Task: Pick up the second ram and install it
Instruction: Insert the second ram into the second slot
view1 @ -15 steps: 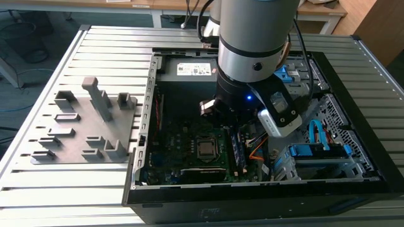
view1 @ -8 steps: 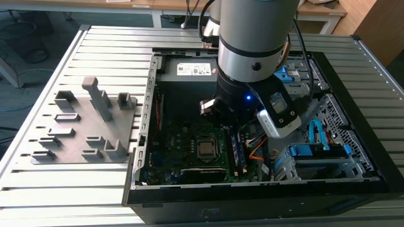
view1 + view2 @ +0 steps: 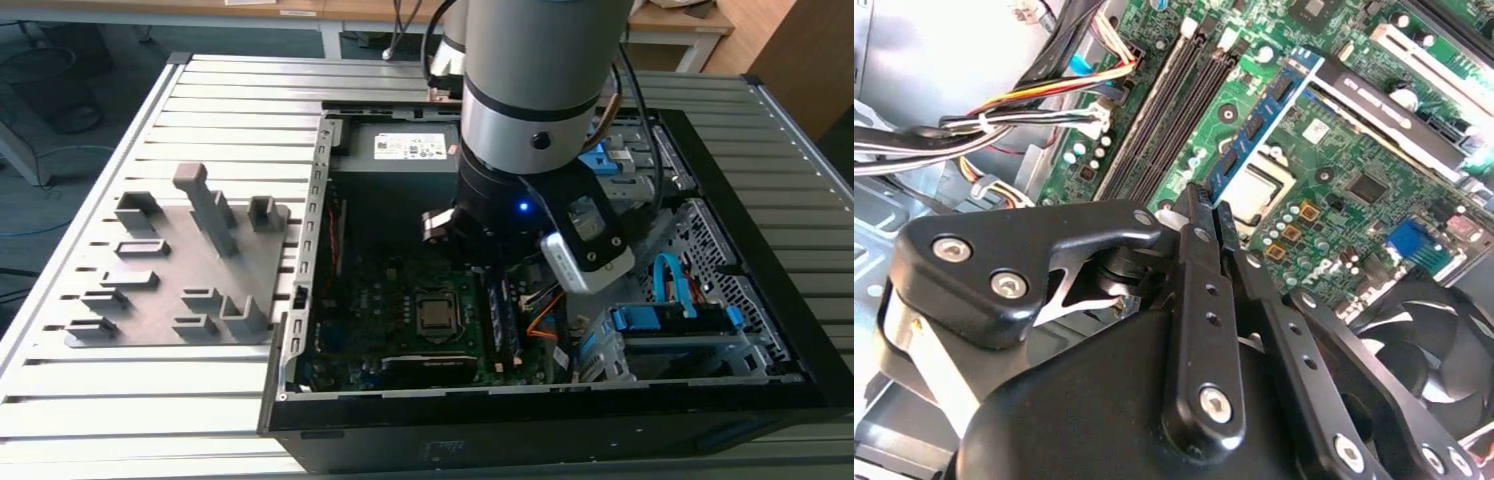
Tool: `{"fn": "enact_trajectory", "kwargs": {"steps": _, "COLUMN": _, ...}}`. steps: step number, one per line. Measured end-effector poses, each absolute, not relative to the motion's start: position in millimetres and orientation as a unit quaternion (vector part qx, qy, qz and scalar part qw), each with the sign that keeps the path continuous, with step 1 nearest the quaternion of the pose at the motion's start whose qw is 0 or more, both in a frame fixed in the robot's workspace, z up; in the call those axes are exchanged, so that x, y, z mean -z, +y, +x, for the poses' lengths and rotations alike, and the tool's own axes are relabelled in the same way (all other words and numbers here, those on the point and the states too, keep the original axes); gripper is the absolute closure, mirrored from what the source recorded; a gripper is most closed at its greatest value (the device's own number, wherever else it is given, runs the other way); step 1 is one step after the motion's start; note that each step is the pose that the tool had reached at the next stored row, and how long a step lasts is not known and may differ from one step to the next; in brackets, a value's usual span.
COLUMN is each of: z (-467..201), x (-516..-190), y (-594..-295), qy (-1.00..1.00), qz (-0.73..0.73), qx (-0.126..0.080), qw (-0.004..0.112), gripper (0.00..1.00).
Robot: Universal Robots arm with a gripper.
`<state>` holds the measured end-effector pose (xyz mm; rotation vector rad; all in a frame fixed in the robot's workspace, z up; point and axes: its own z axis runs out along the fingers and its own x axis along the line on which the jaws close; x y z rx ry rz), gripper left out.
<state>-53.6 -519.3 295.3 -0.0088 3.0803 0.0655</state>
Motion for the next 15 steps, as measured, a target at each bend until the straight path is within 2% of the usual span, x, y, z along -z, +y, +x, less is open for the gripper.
{"fn": "enact_trajectory", "kwargs": {"steps": 4, "z": -53.2, "x": -294.9, "y": -519.3, "qy": 1.000, "qz": -0.001, "qx": -0.021, "qw": -0.006, "gripper": 0.86}}
{"fn": "enact_trajectory", "kwargs": {"steps": 5, "z": -53.2, "x": -294.9, "y": -519.3, "qy": 1.000, "qz": -0.001, "qx": -0.021, "qw": -0.009, "gripper": 0.86}}
{"fn": "enact_trajectory", "kwargs": {"steps": 15, "z": -51.5, "x": -294.1, "y": -519.1, "qy": 1.000, "qz": -0.001, "qx": -0.022, "qw": -0.010, "gripper": 0.86}}
